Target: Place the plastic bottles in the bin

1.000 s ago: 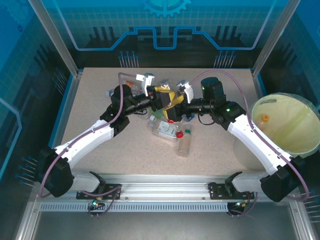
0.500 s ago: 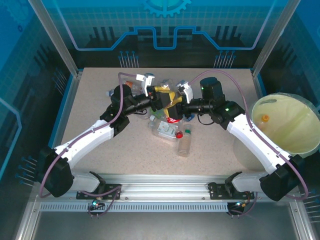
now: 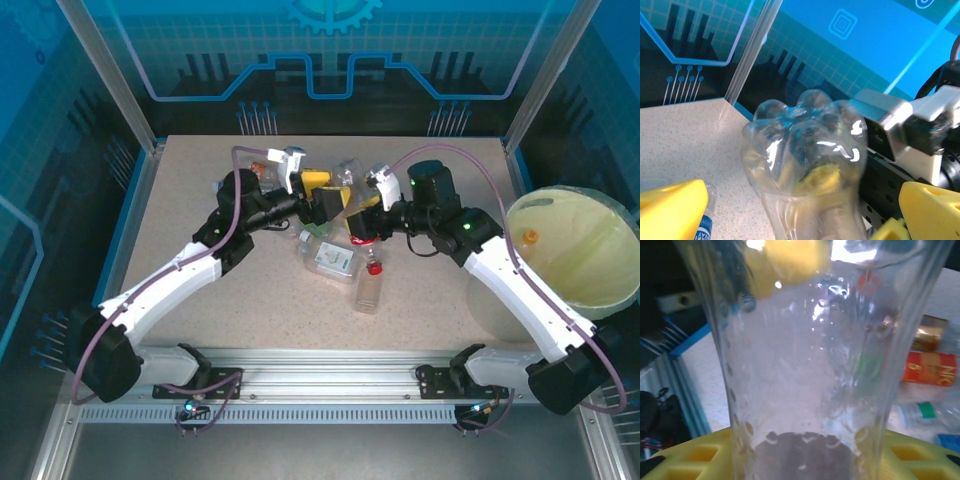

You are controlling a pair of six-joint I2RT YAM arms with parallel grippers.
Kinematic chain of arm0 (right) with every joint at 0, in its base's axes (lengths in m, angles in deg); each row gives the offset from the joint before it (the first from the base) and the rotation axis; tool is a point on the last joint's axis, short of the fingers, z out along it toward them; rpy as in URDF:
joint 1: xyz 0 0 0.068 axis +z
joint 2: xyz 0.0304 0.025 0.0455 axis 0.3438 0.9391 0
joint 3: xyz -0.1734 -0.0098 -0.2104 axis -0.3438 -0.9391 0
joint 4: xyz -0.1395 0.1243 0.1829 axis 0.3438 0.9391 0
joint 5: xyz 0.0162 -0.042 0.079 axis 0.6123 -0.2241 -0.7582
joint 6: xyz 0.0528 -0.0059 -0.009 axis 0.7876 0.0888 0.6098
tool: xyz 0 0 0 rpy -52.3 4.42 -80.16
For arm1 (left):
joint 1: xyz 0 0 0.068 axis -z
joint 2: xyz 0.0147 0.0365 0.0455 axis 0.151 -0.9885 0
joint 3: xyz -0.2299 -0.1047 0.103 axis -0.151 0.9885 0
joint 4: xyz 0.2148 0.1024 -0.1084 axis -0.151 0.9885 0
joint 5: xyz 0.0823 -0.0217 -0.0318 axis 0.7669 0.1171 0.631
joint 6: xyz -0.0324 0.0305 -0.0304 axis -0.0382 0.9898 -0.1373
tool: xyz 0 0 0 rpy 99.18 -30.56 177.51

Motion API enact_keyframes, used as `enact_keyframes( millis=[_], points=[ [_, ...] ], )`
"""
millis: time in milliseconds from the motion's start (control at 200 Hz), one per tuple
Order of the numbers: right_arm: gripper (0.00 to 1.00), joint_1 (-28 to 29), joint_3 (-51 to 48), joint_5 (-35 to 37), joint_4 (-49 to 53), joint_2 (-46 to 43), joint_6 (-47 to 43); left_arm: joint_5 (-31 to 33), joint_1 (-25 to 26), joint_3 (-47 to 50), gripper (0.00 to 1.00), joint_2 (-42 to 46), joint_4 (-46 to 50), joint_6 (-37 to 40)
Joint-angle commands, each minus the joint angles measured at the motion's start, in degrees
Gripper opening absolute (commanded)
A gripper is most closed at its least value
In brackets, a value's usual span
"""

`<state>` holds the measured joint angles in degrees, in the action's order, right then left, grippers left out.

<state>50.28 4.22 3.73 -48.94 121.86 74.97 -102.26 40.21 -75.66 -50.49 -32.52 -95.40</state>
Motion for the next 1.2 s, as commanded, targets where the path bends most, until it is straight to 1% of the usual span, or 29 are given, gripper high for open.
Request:
enact_keyframes(
  millis=[0, 135, 325, 415, 550, 615, 725, 905, 1025, 1106, 1196],
  points=[
    [0.50, -0.7, 3.1, 10.6, 6.8, -3.2, -2.8, 4.3, 0.2, 1.3, 0.99, 4.5, 0.1, 2.7],
    [0.50, -2.3, 6.6, 20.5, 12.6, -6.2, -4.0, 12.1, 0.2, 4.0, 0.99, 8.0, 3.4, 5.1],
    [0.49, -4.0, 10.5, 33.3, 14.7, -11.6, -4.8, 25.4, 0.2, 7.3, 0.99, 11.7, 8.5, 8.4],
    [0.49, -4.6, 11.2, 39.4, 13.3, -14.5, -5.0, 28.8, 0.2, 7.5, 0.99, 12.2, 12.0, 9.5],
    [0.49, -6.0, 10.1, 49.9, 8.9, -19.3, -6.1, 31.2, 0.2, 8.0, 0.99, 12.2, 14.8, 9.7],
    [0.50, -7.7, 8.8, 51.9, 5.9, -21.9, -7.0, 32.8, 0.2, 8.3, 0.99, 12.1, 15.2, 8.8],
    [0.47, -11.9, 7.3, 53.6, 2.4, -25.6, -7.0, 35.0, 0.1, 8.3, 0.99, 12.0, 16.1, 7.8],
    [0.46, -21.6, 3.2, 57.3, -2.3, -29.2, -5.8, 36.7, 0.2, 9.0, 0.99, 11.7, 16.2, 6.4],
    [0.47, -28.6, -1.3, 56.5, -5.3, -31.3, -3.5, 38.2, 0.1, 9.2, 0.99, 11.8, 16.2, 5.0],
    [0.47, -32.9, -4.0, 56.6, -6.6, -32.2, -2.7, 38.5, 0.1, 9.6, 0.99, 12.1, 16.2, 5.5],
    [0.48, -37.5, -8.4, 60.0, -11.1, -33.3, -4.5, 38.8, 0.1, 10.2, 0.99, 12.7, 15.9, 6.6]
  ],
)
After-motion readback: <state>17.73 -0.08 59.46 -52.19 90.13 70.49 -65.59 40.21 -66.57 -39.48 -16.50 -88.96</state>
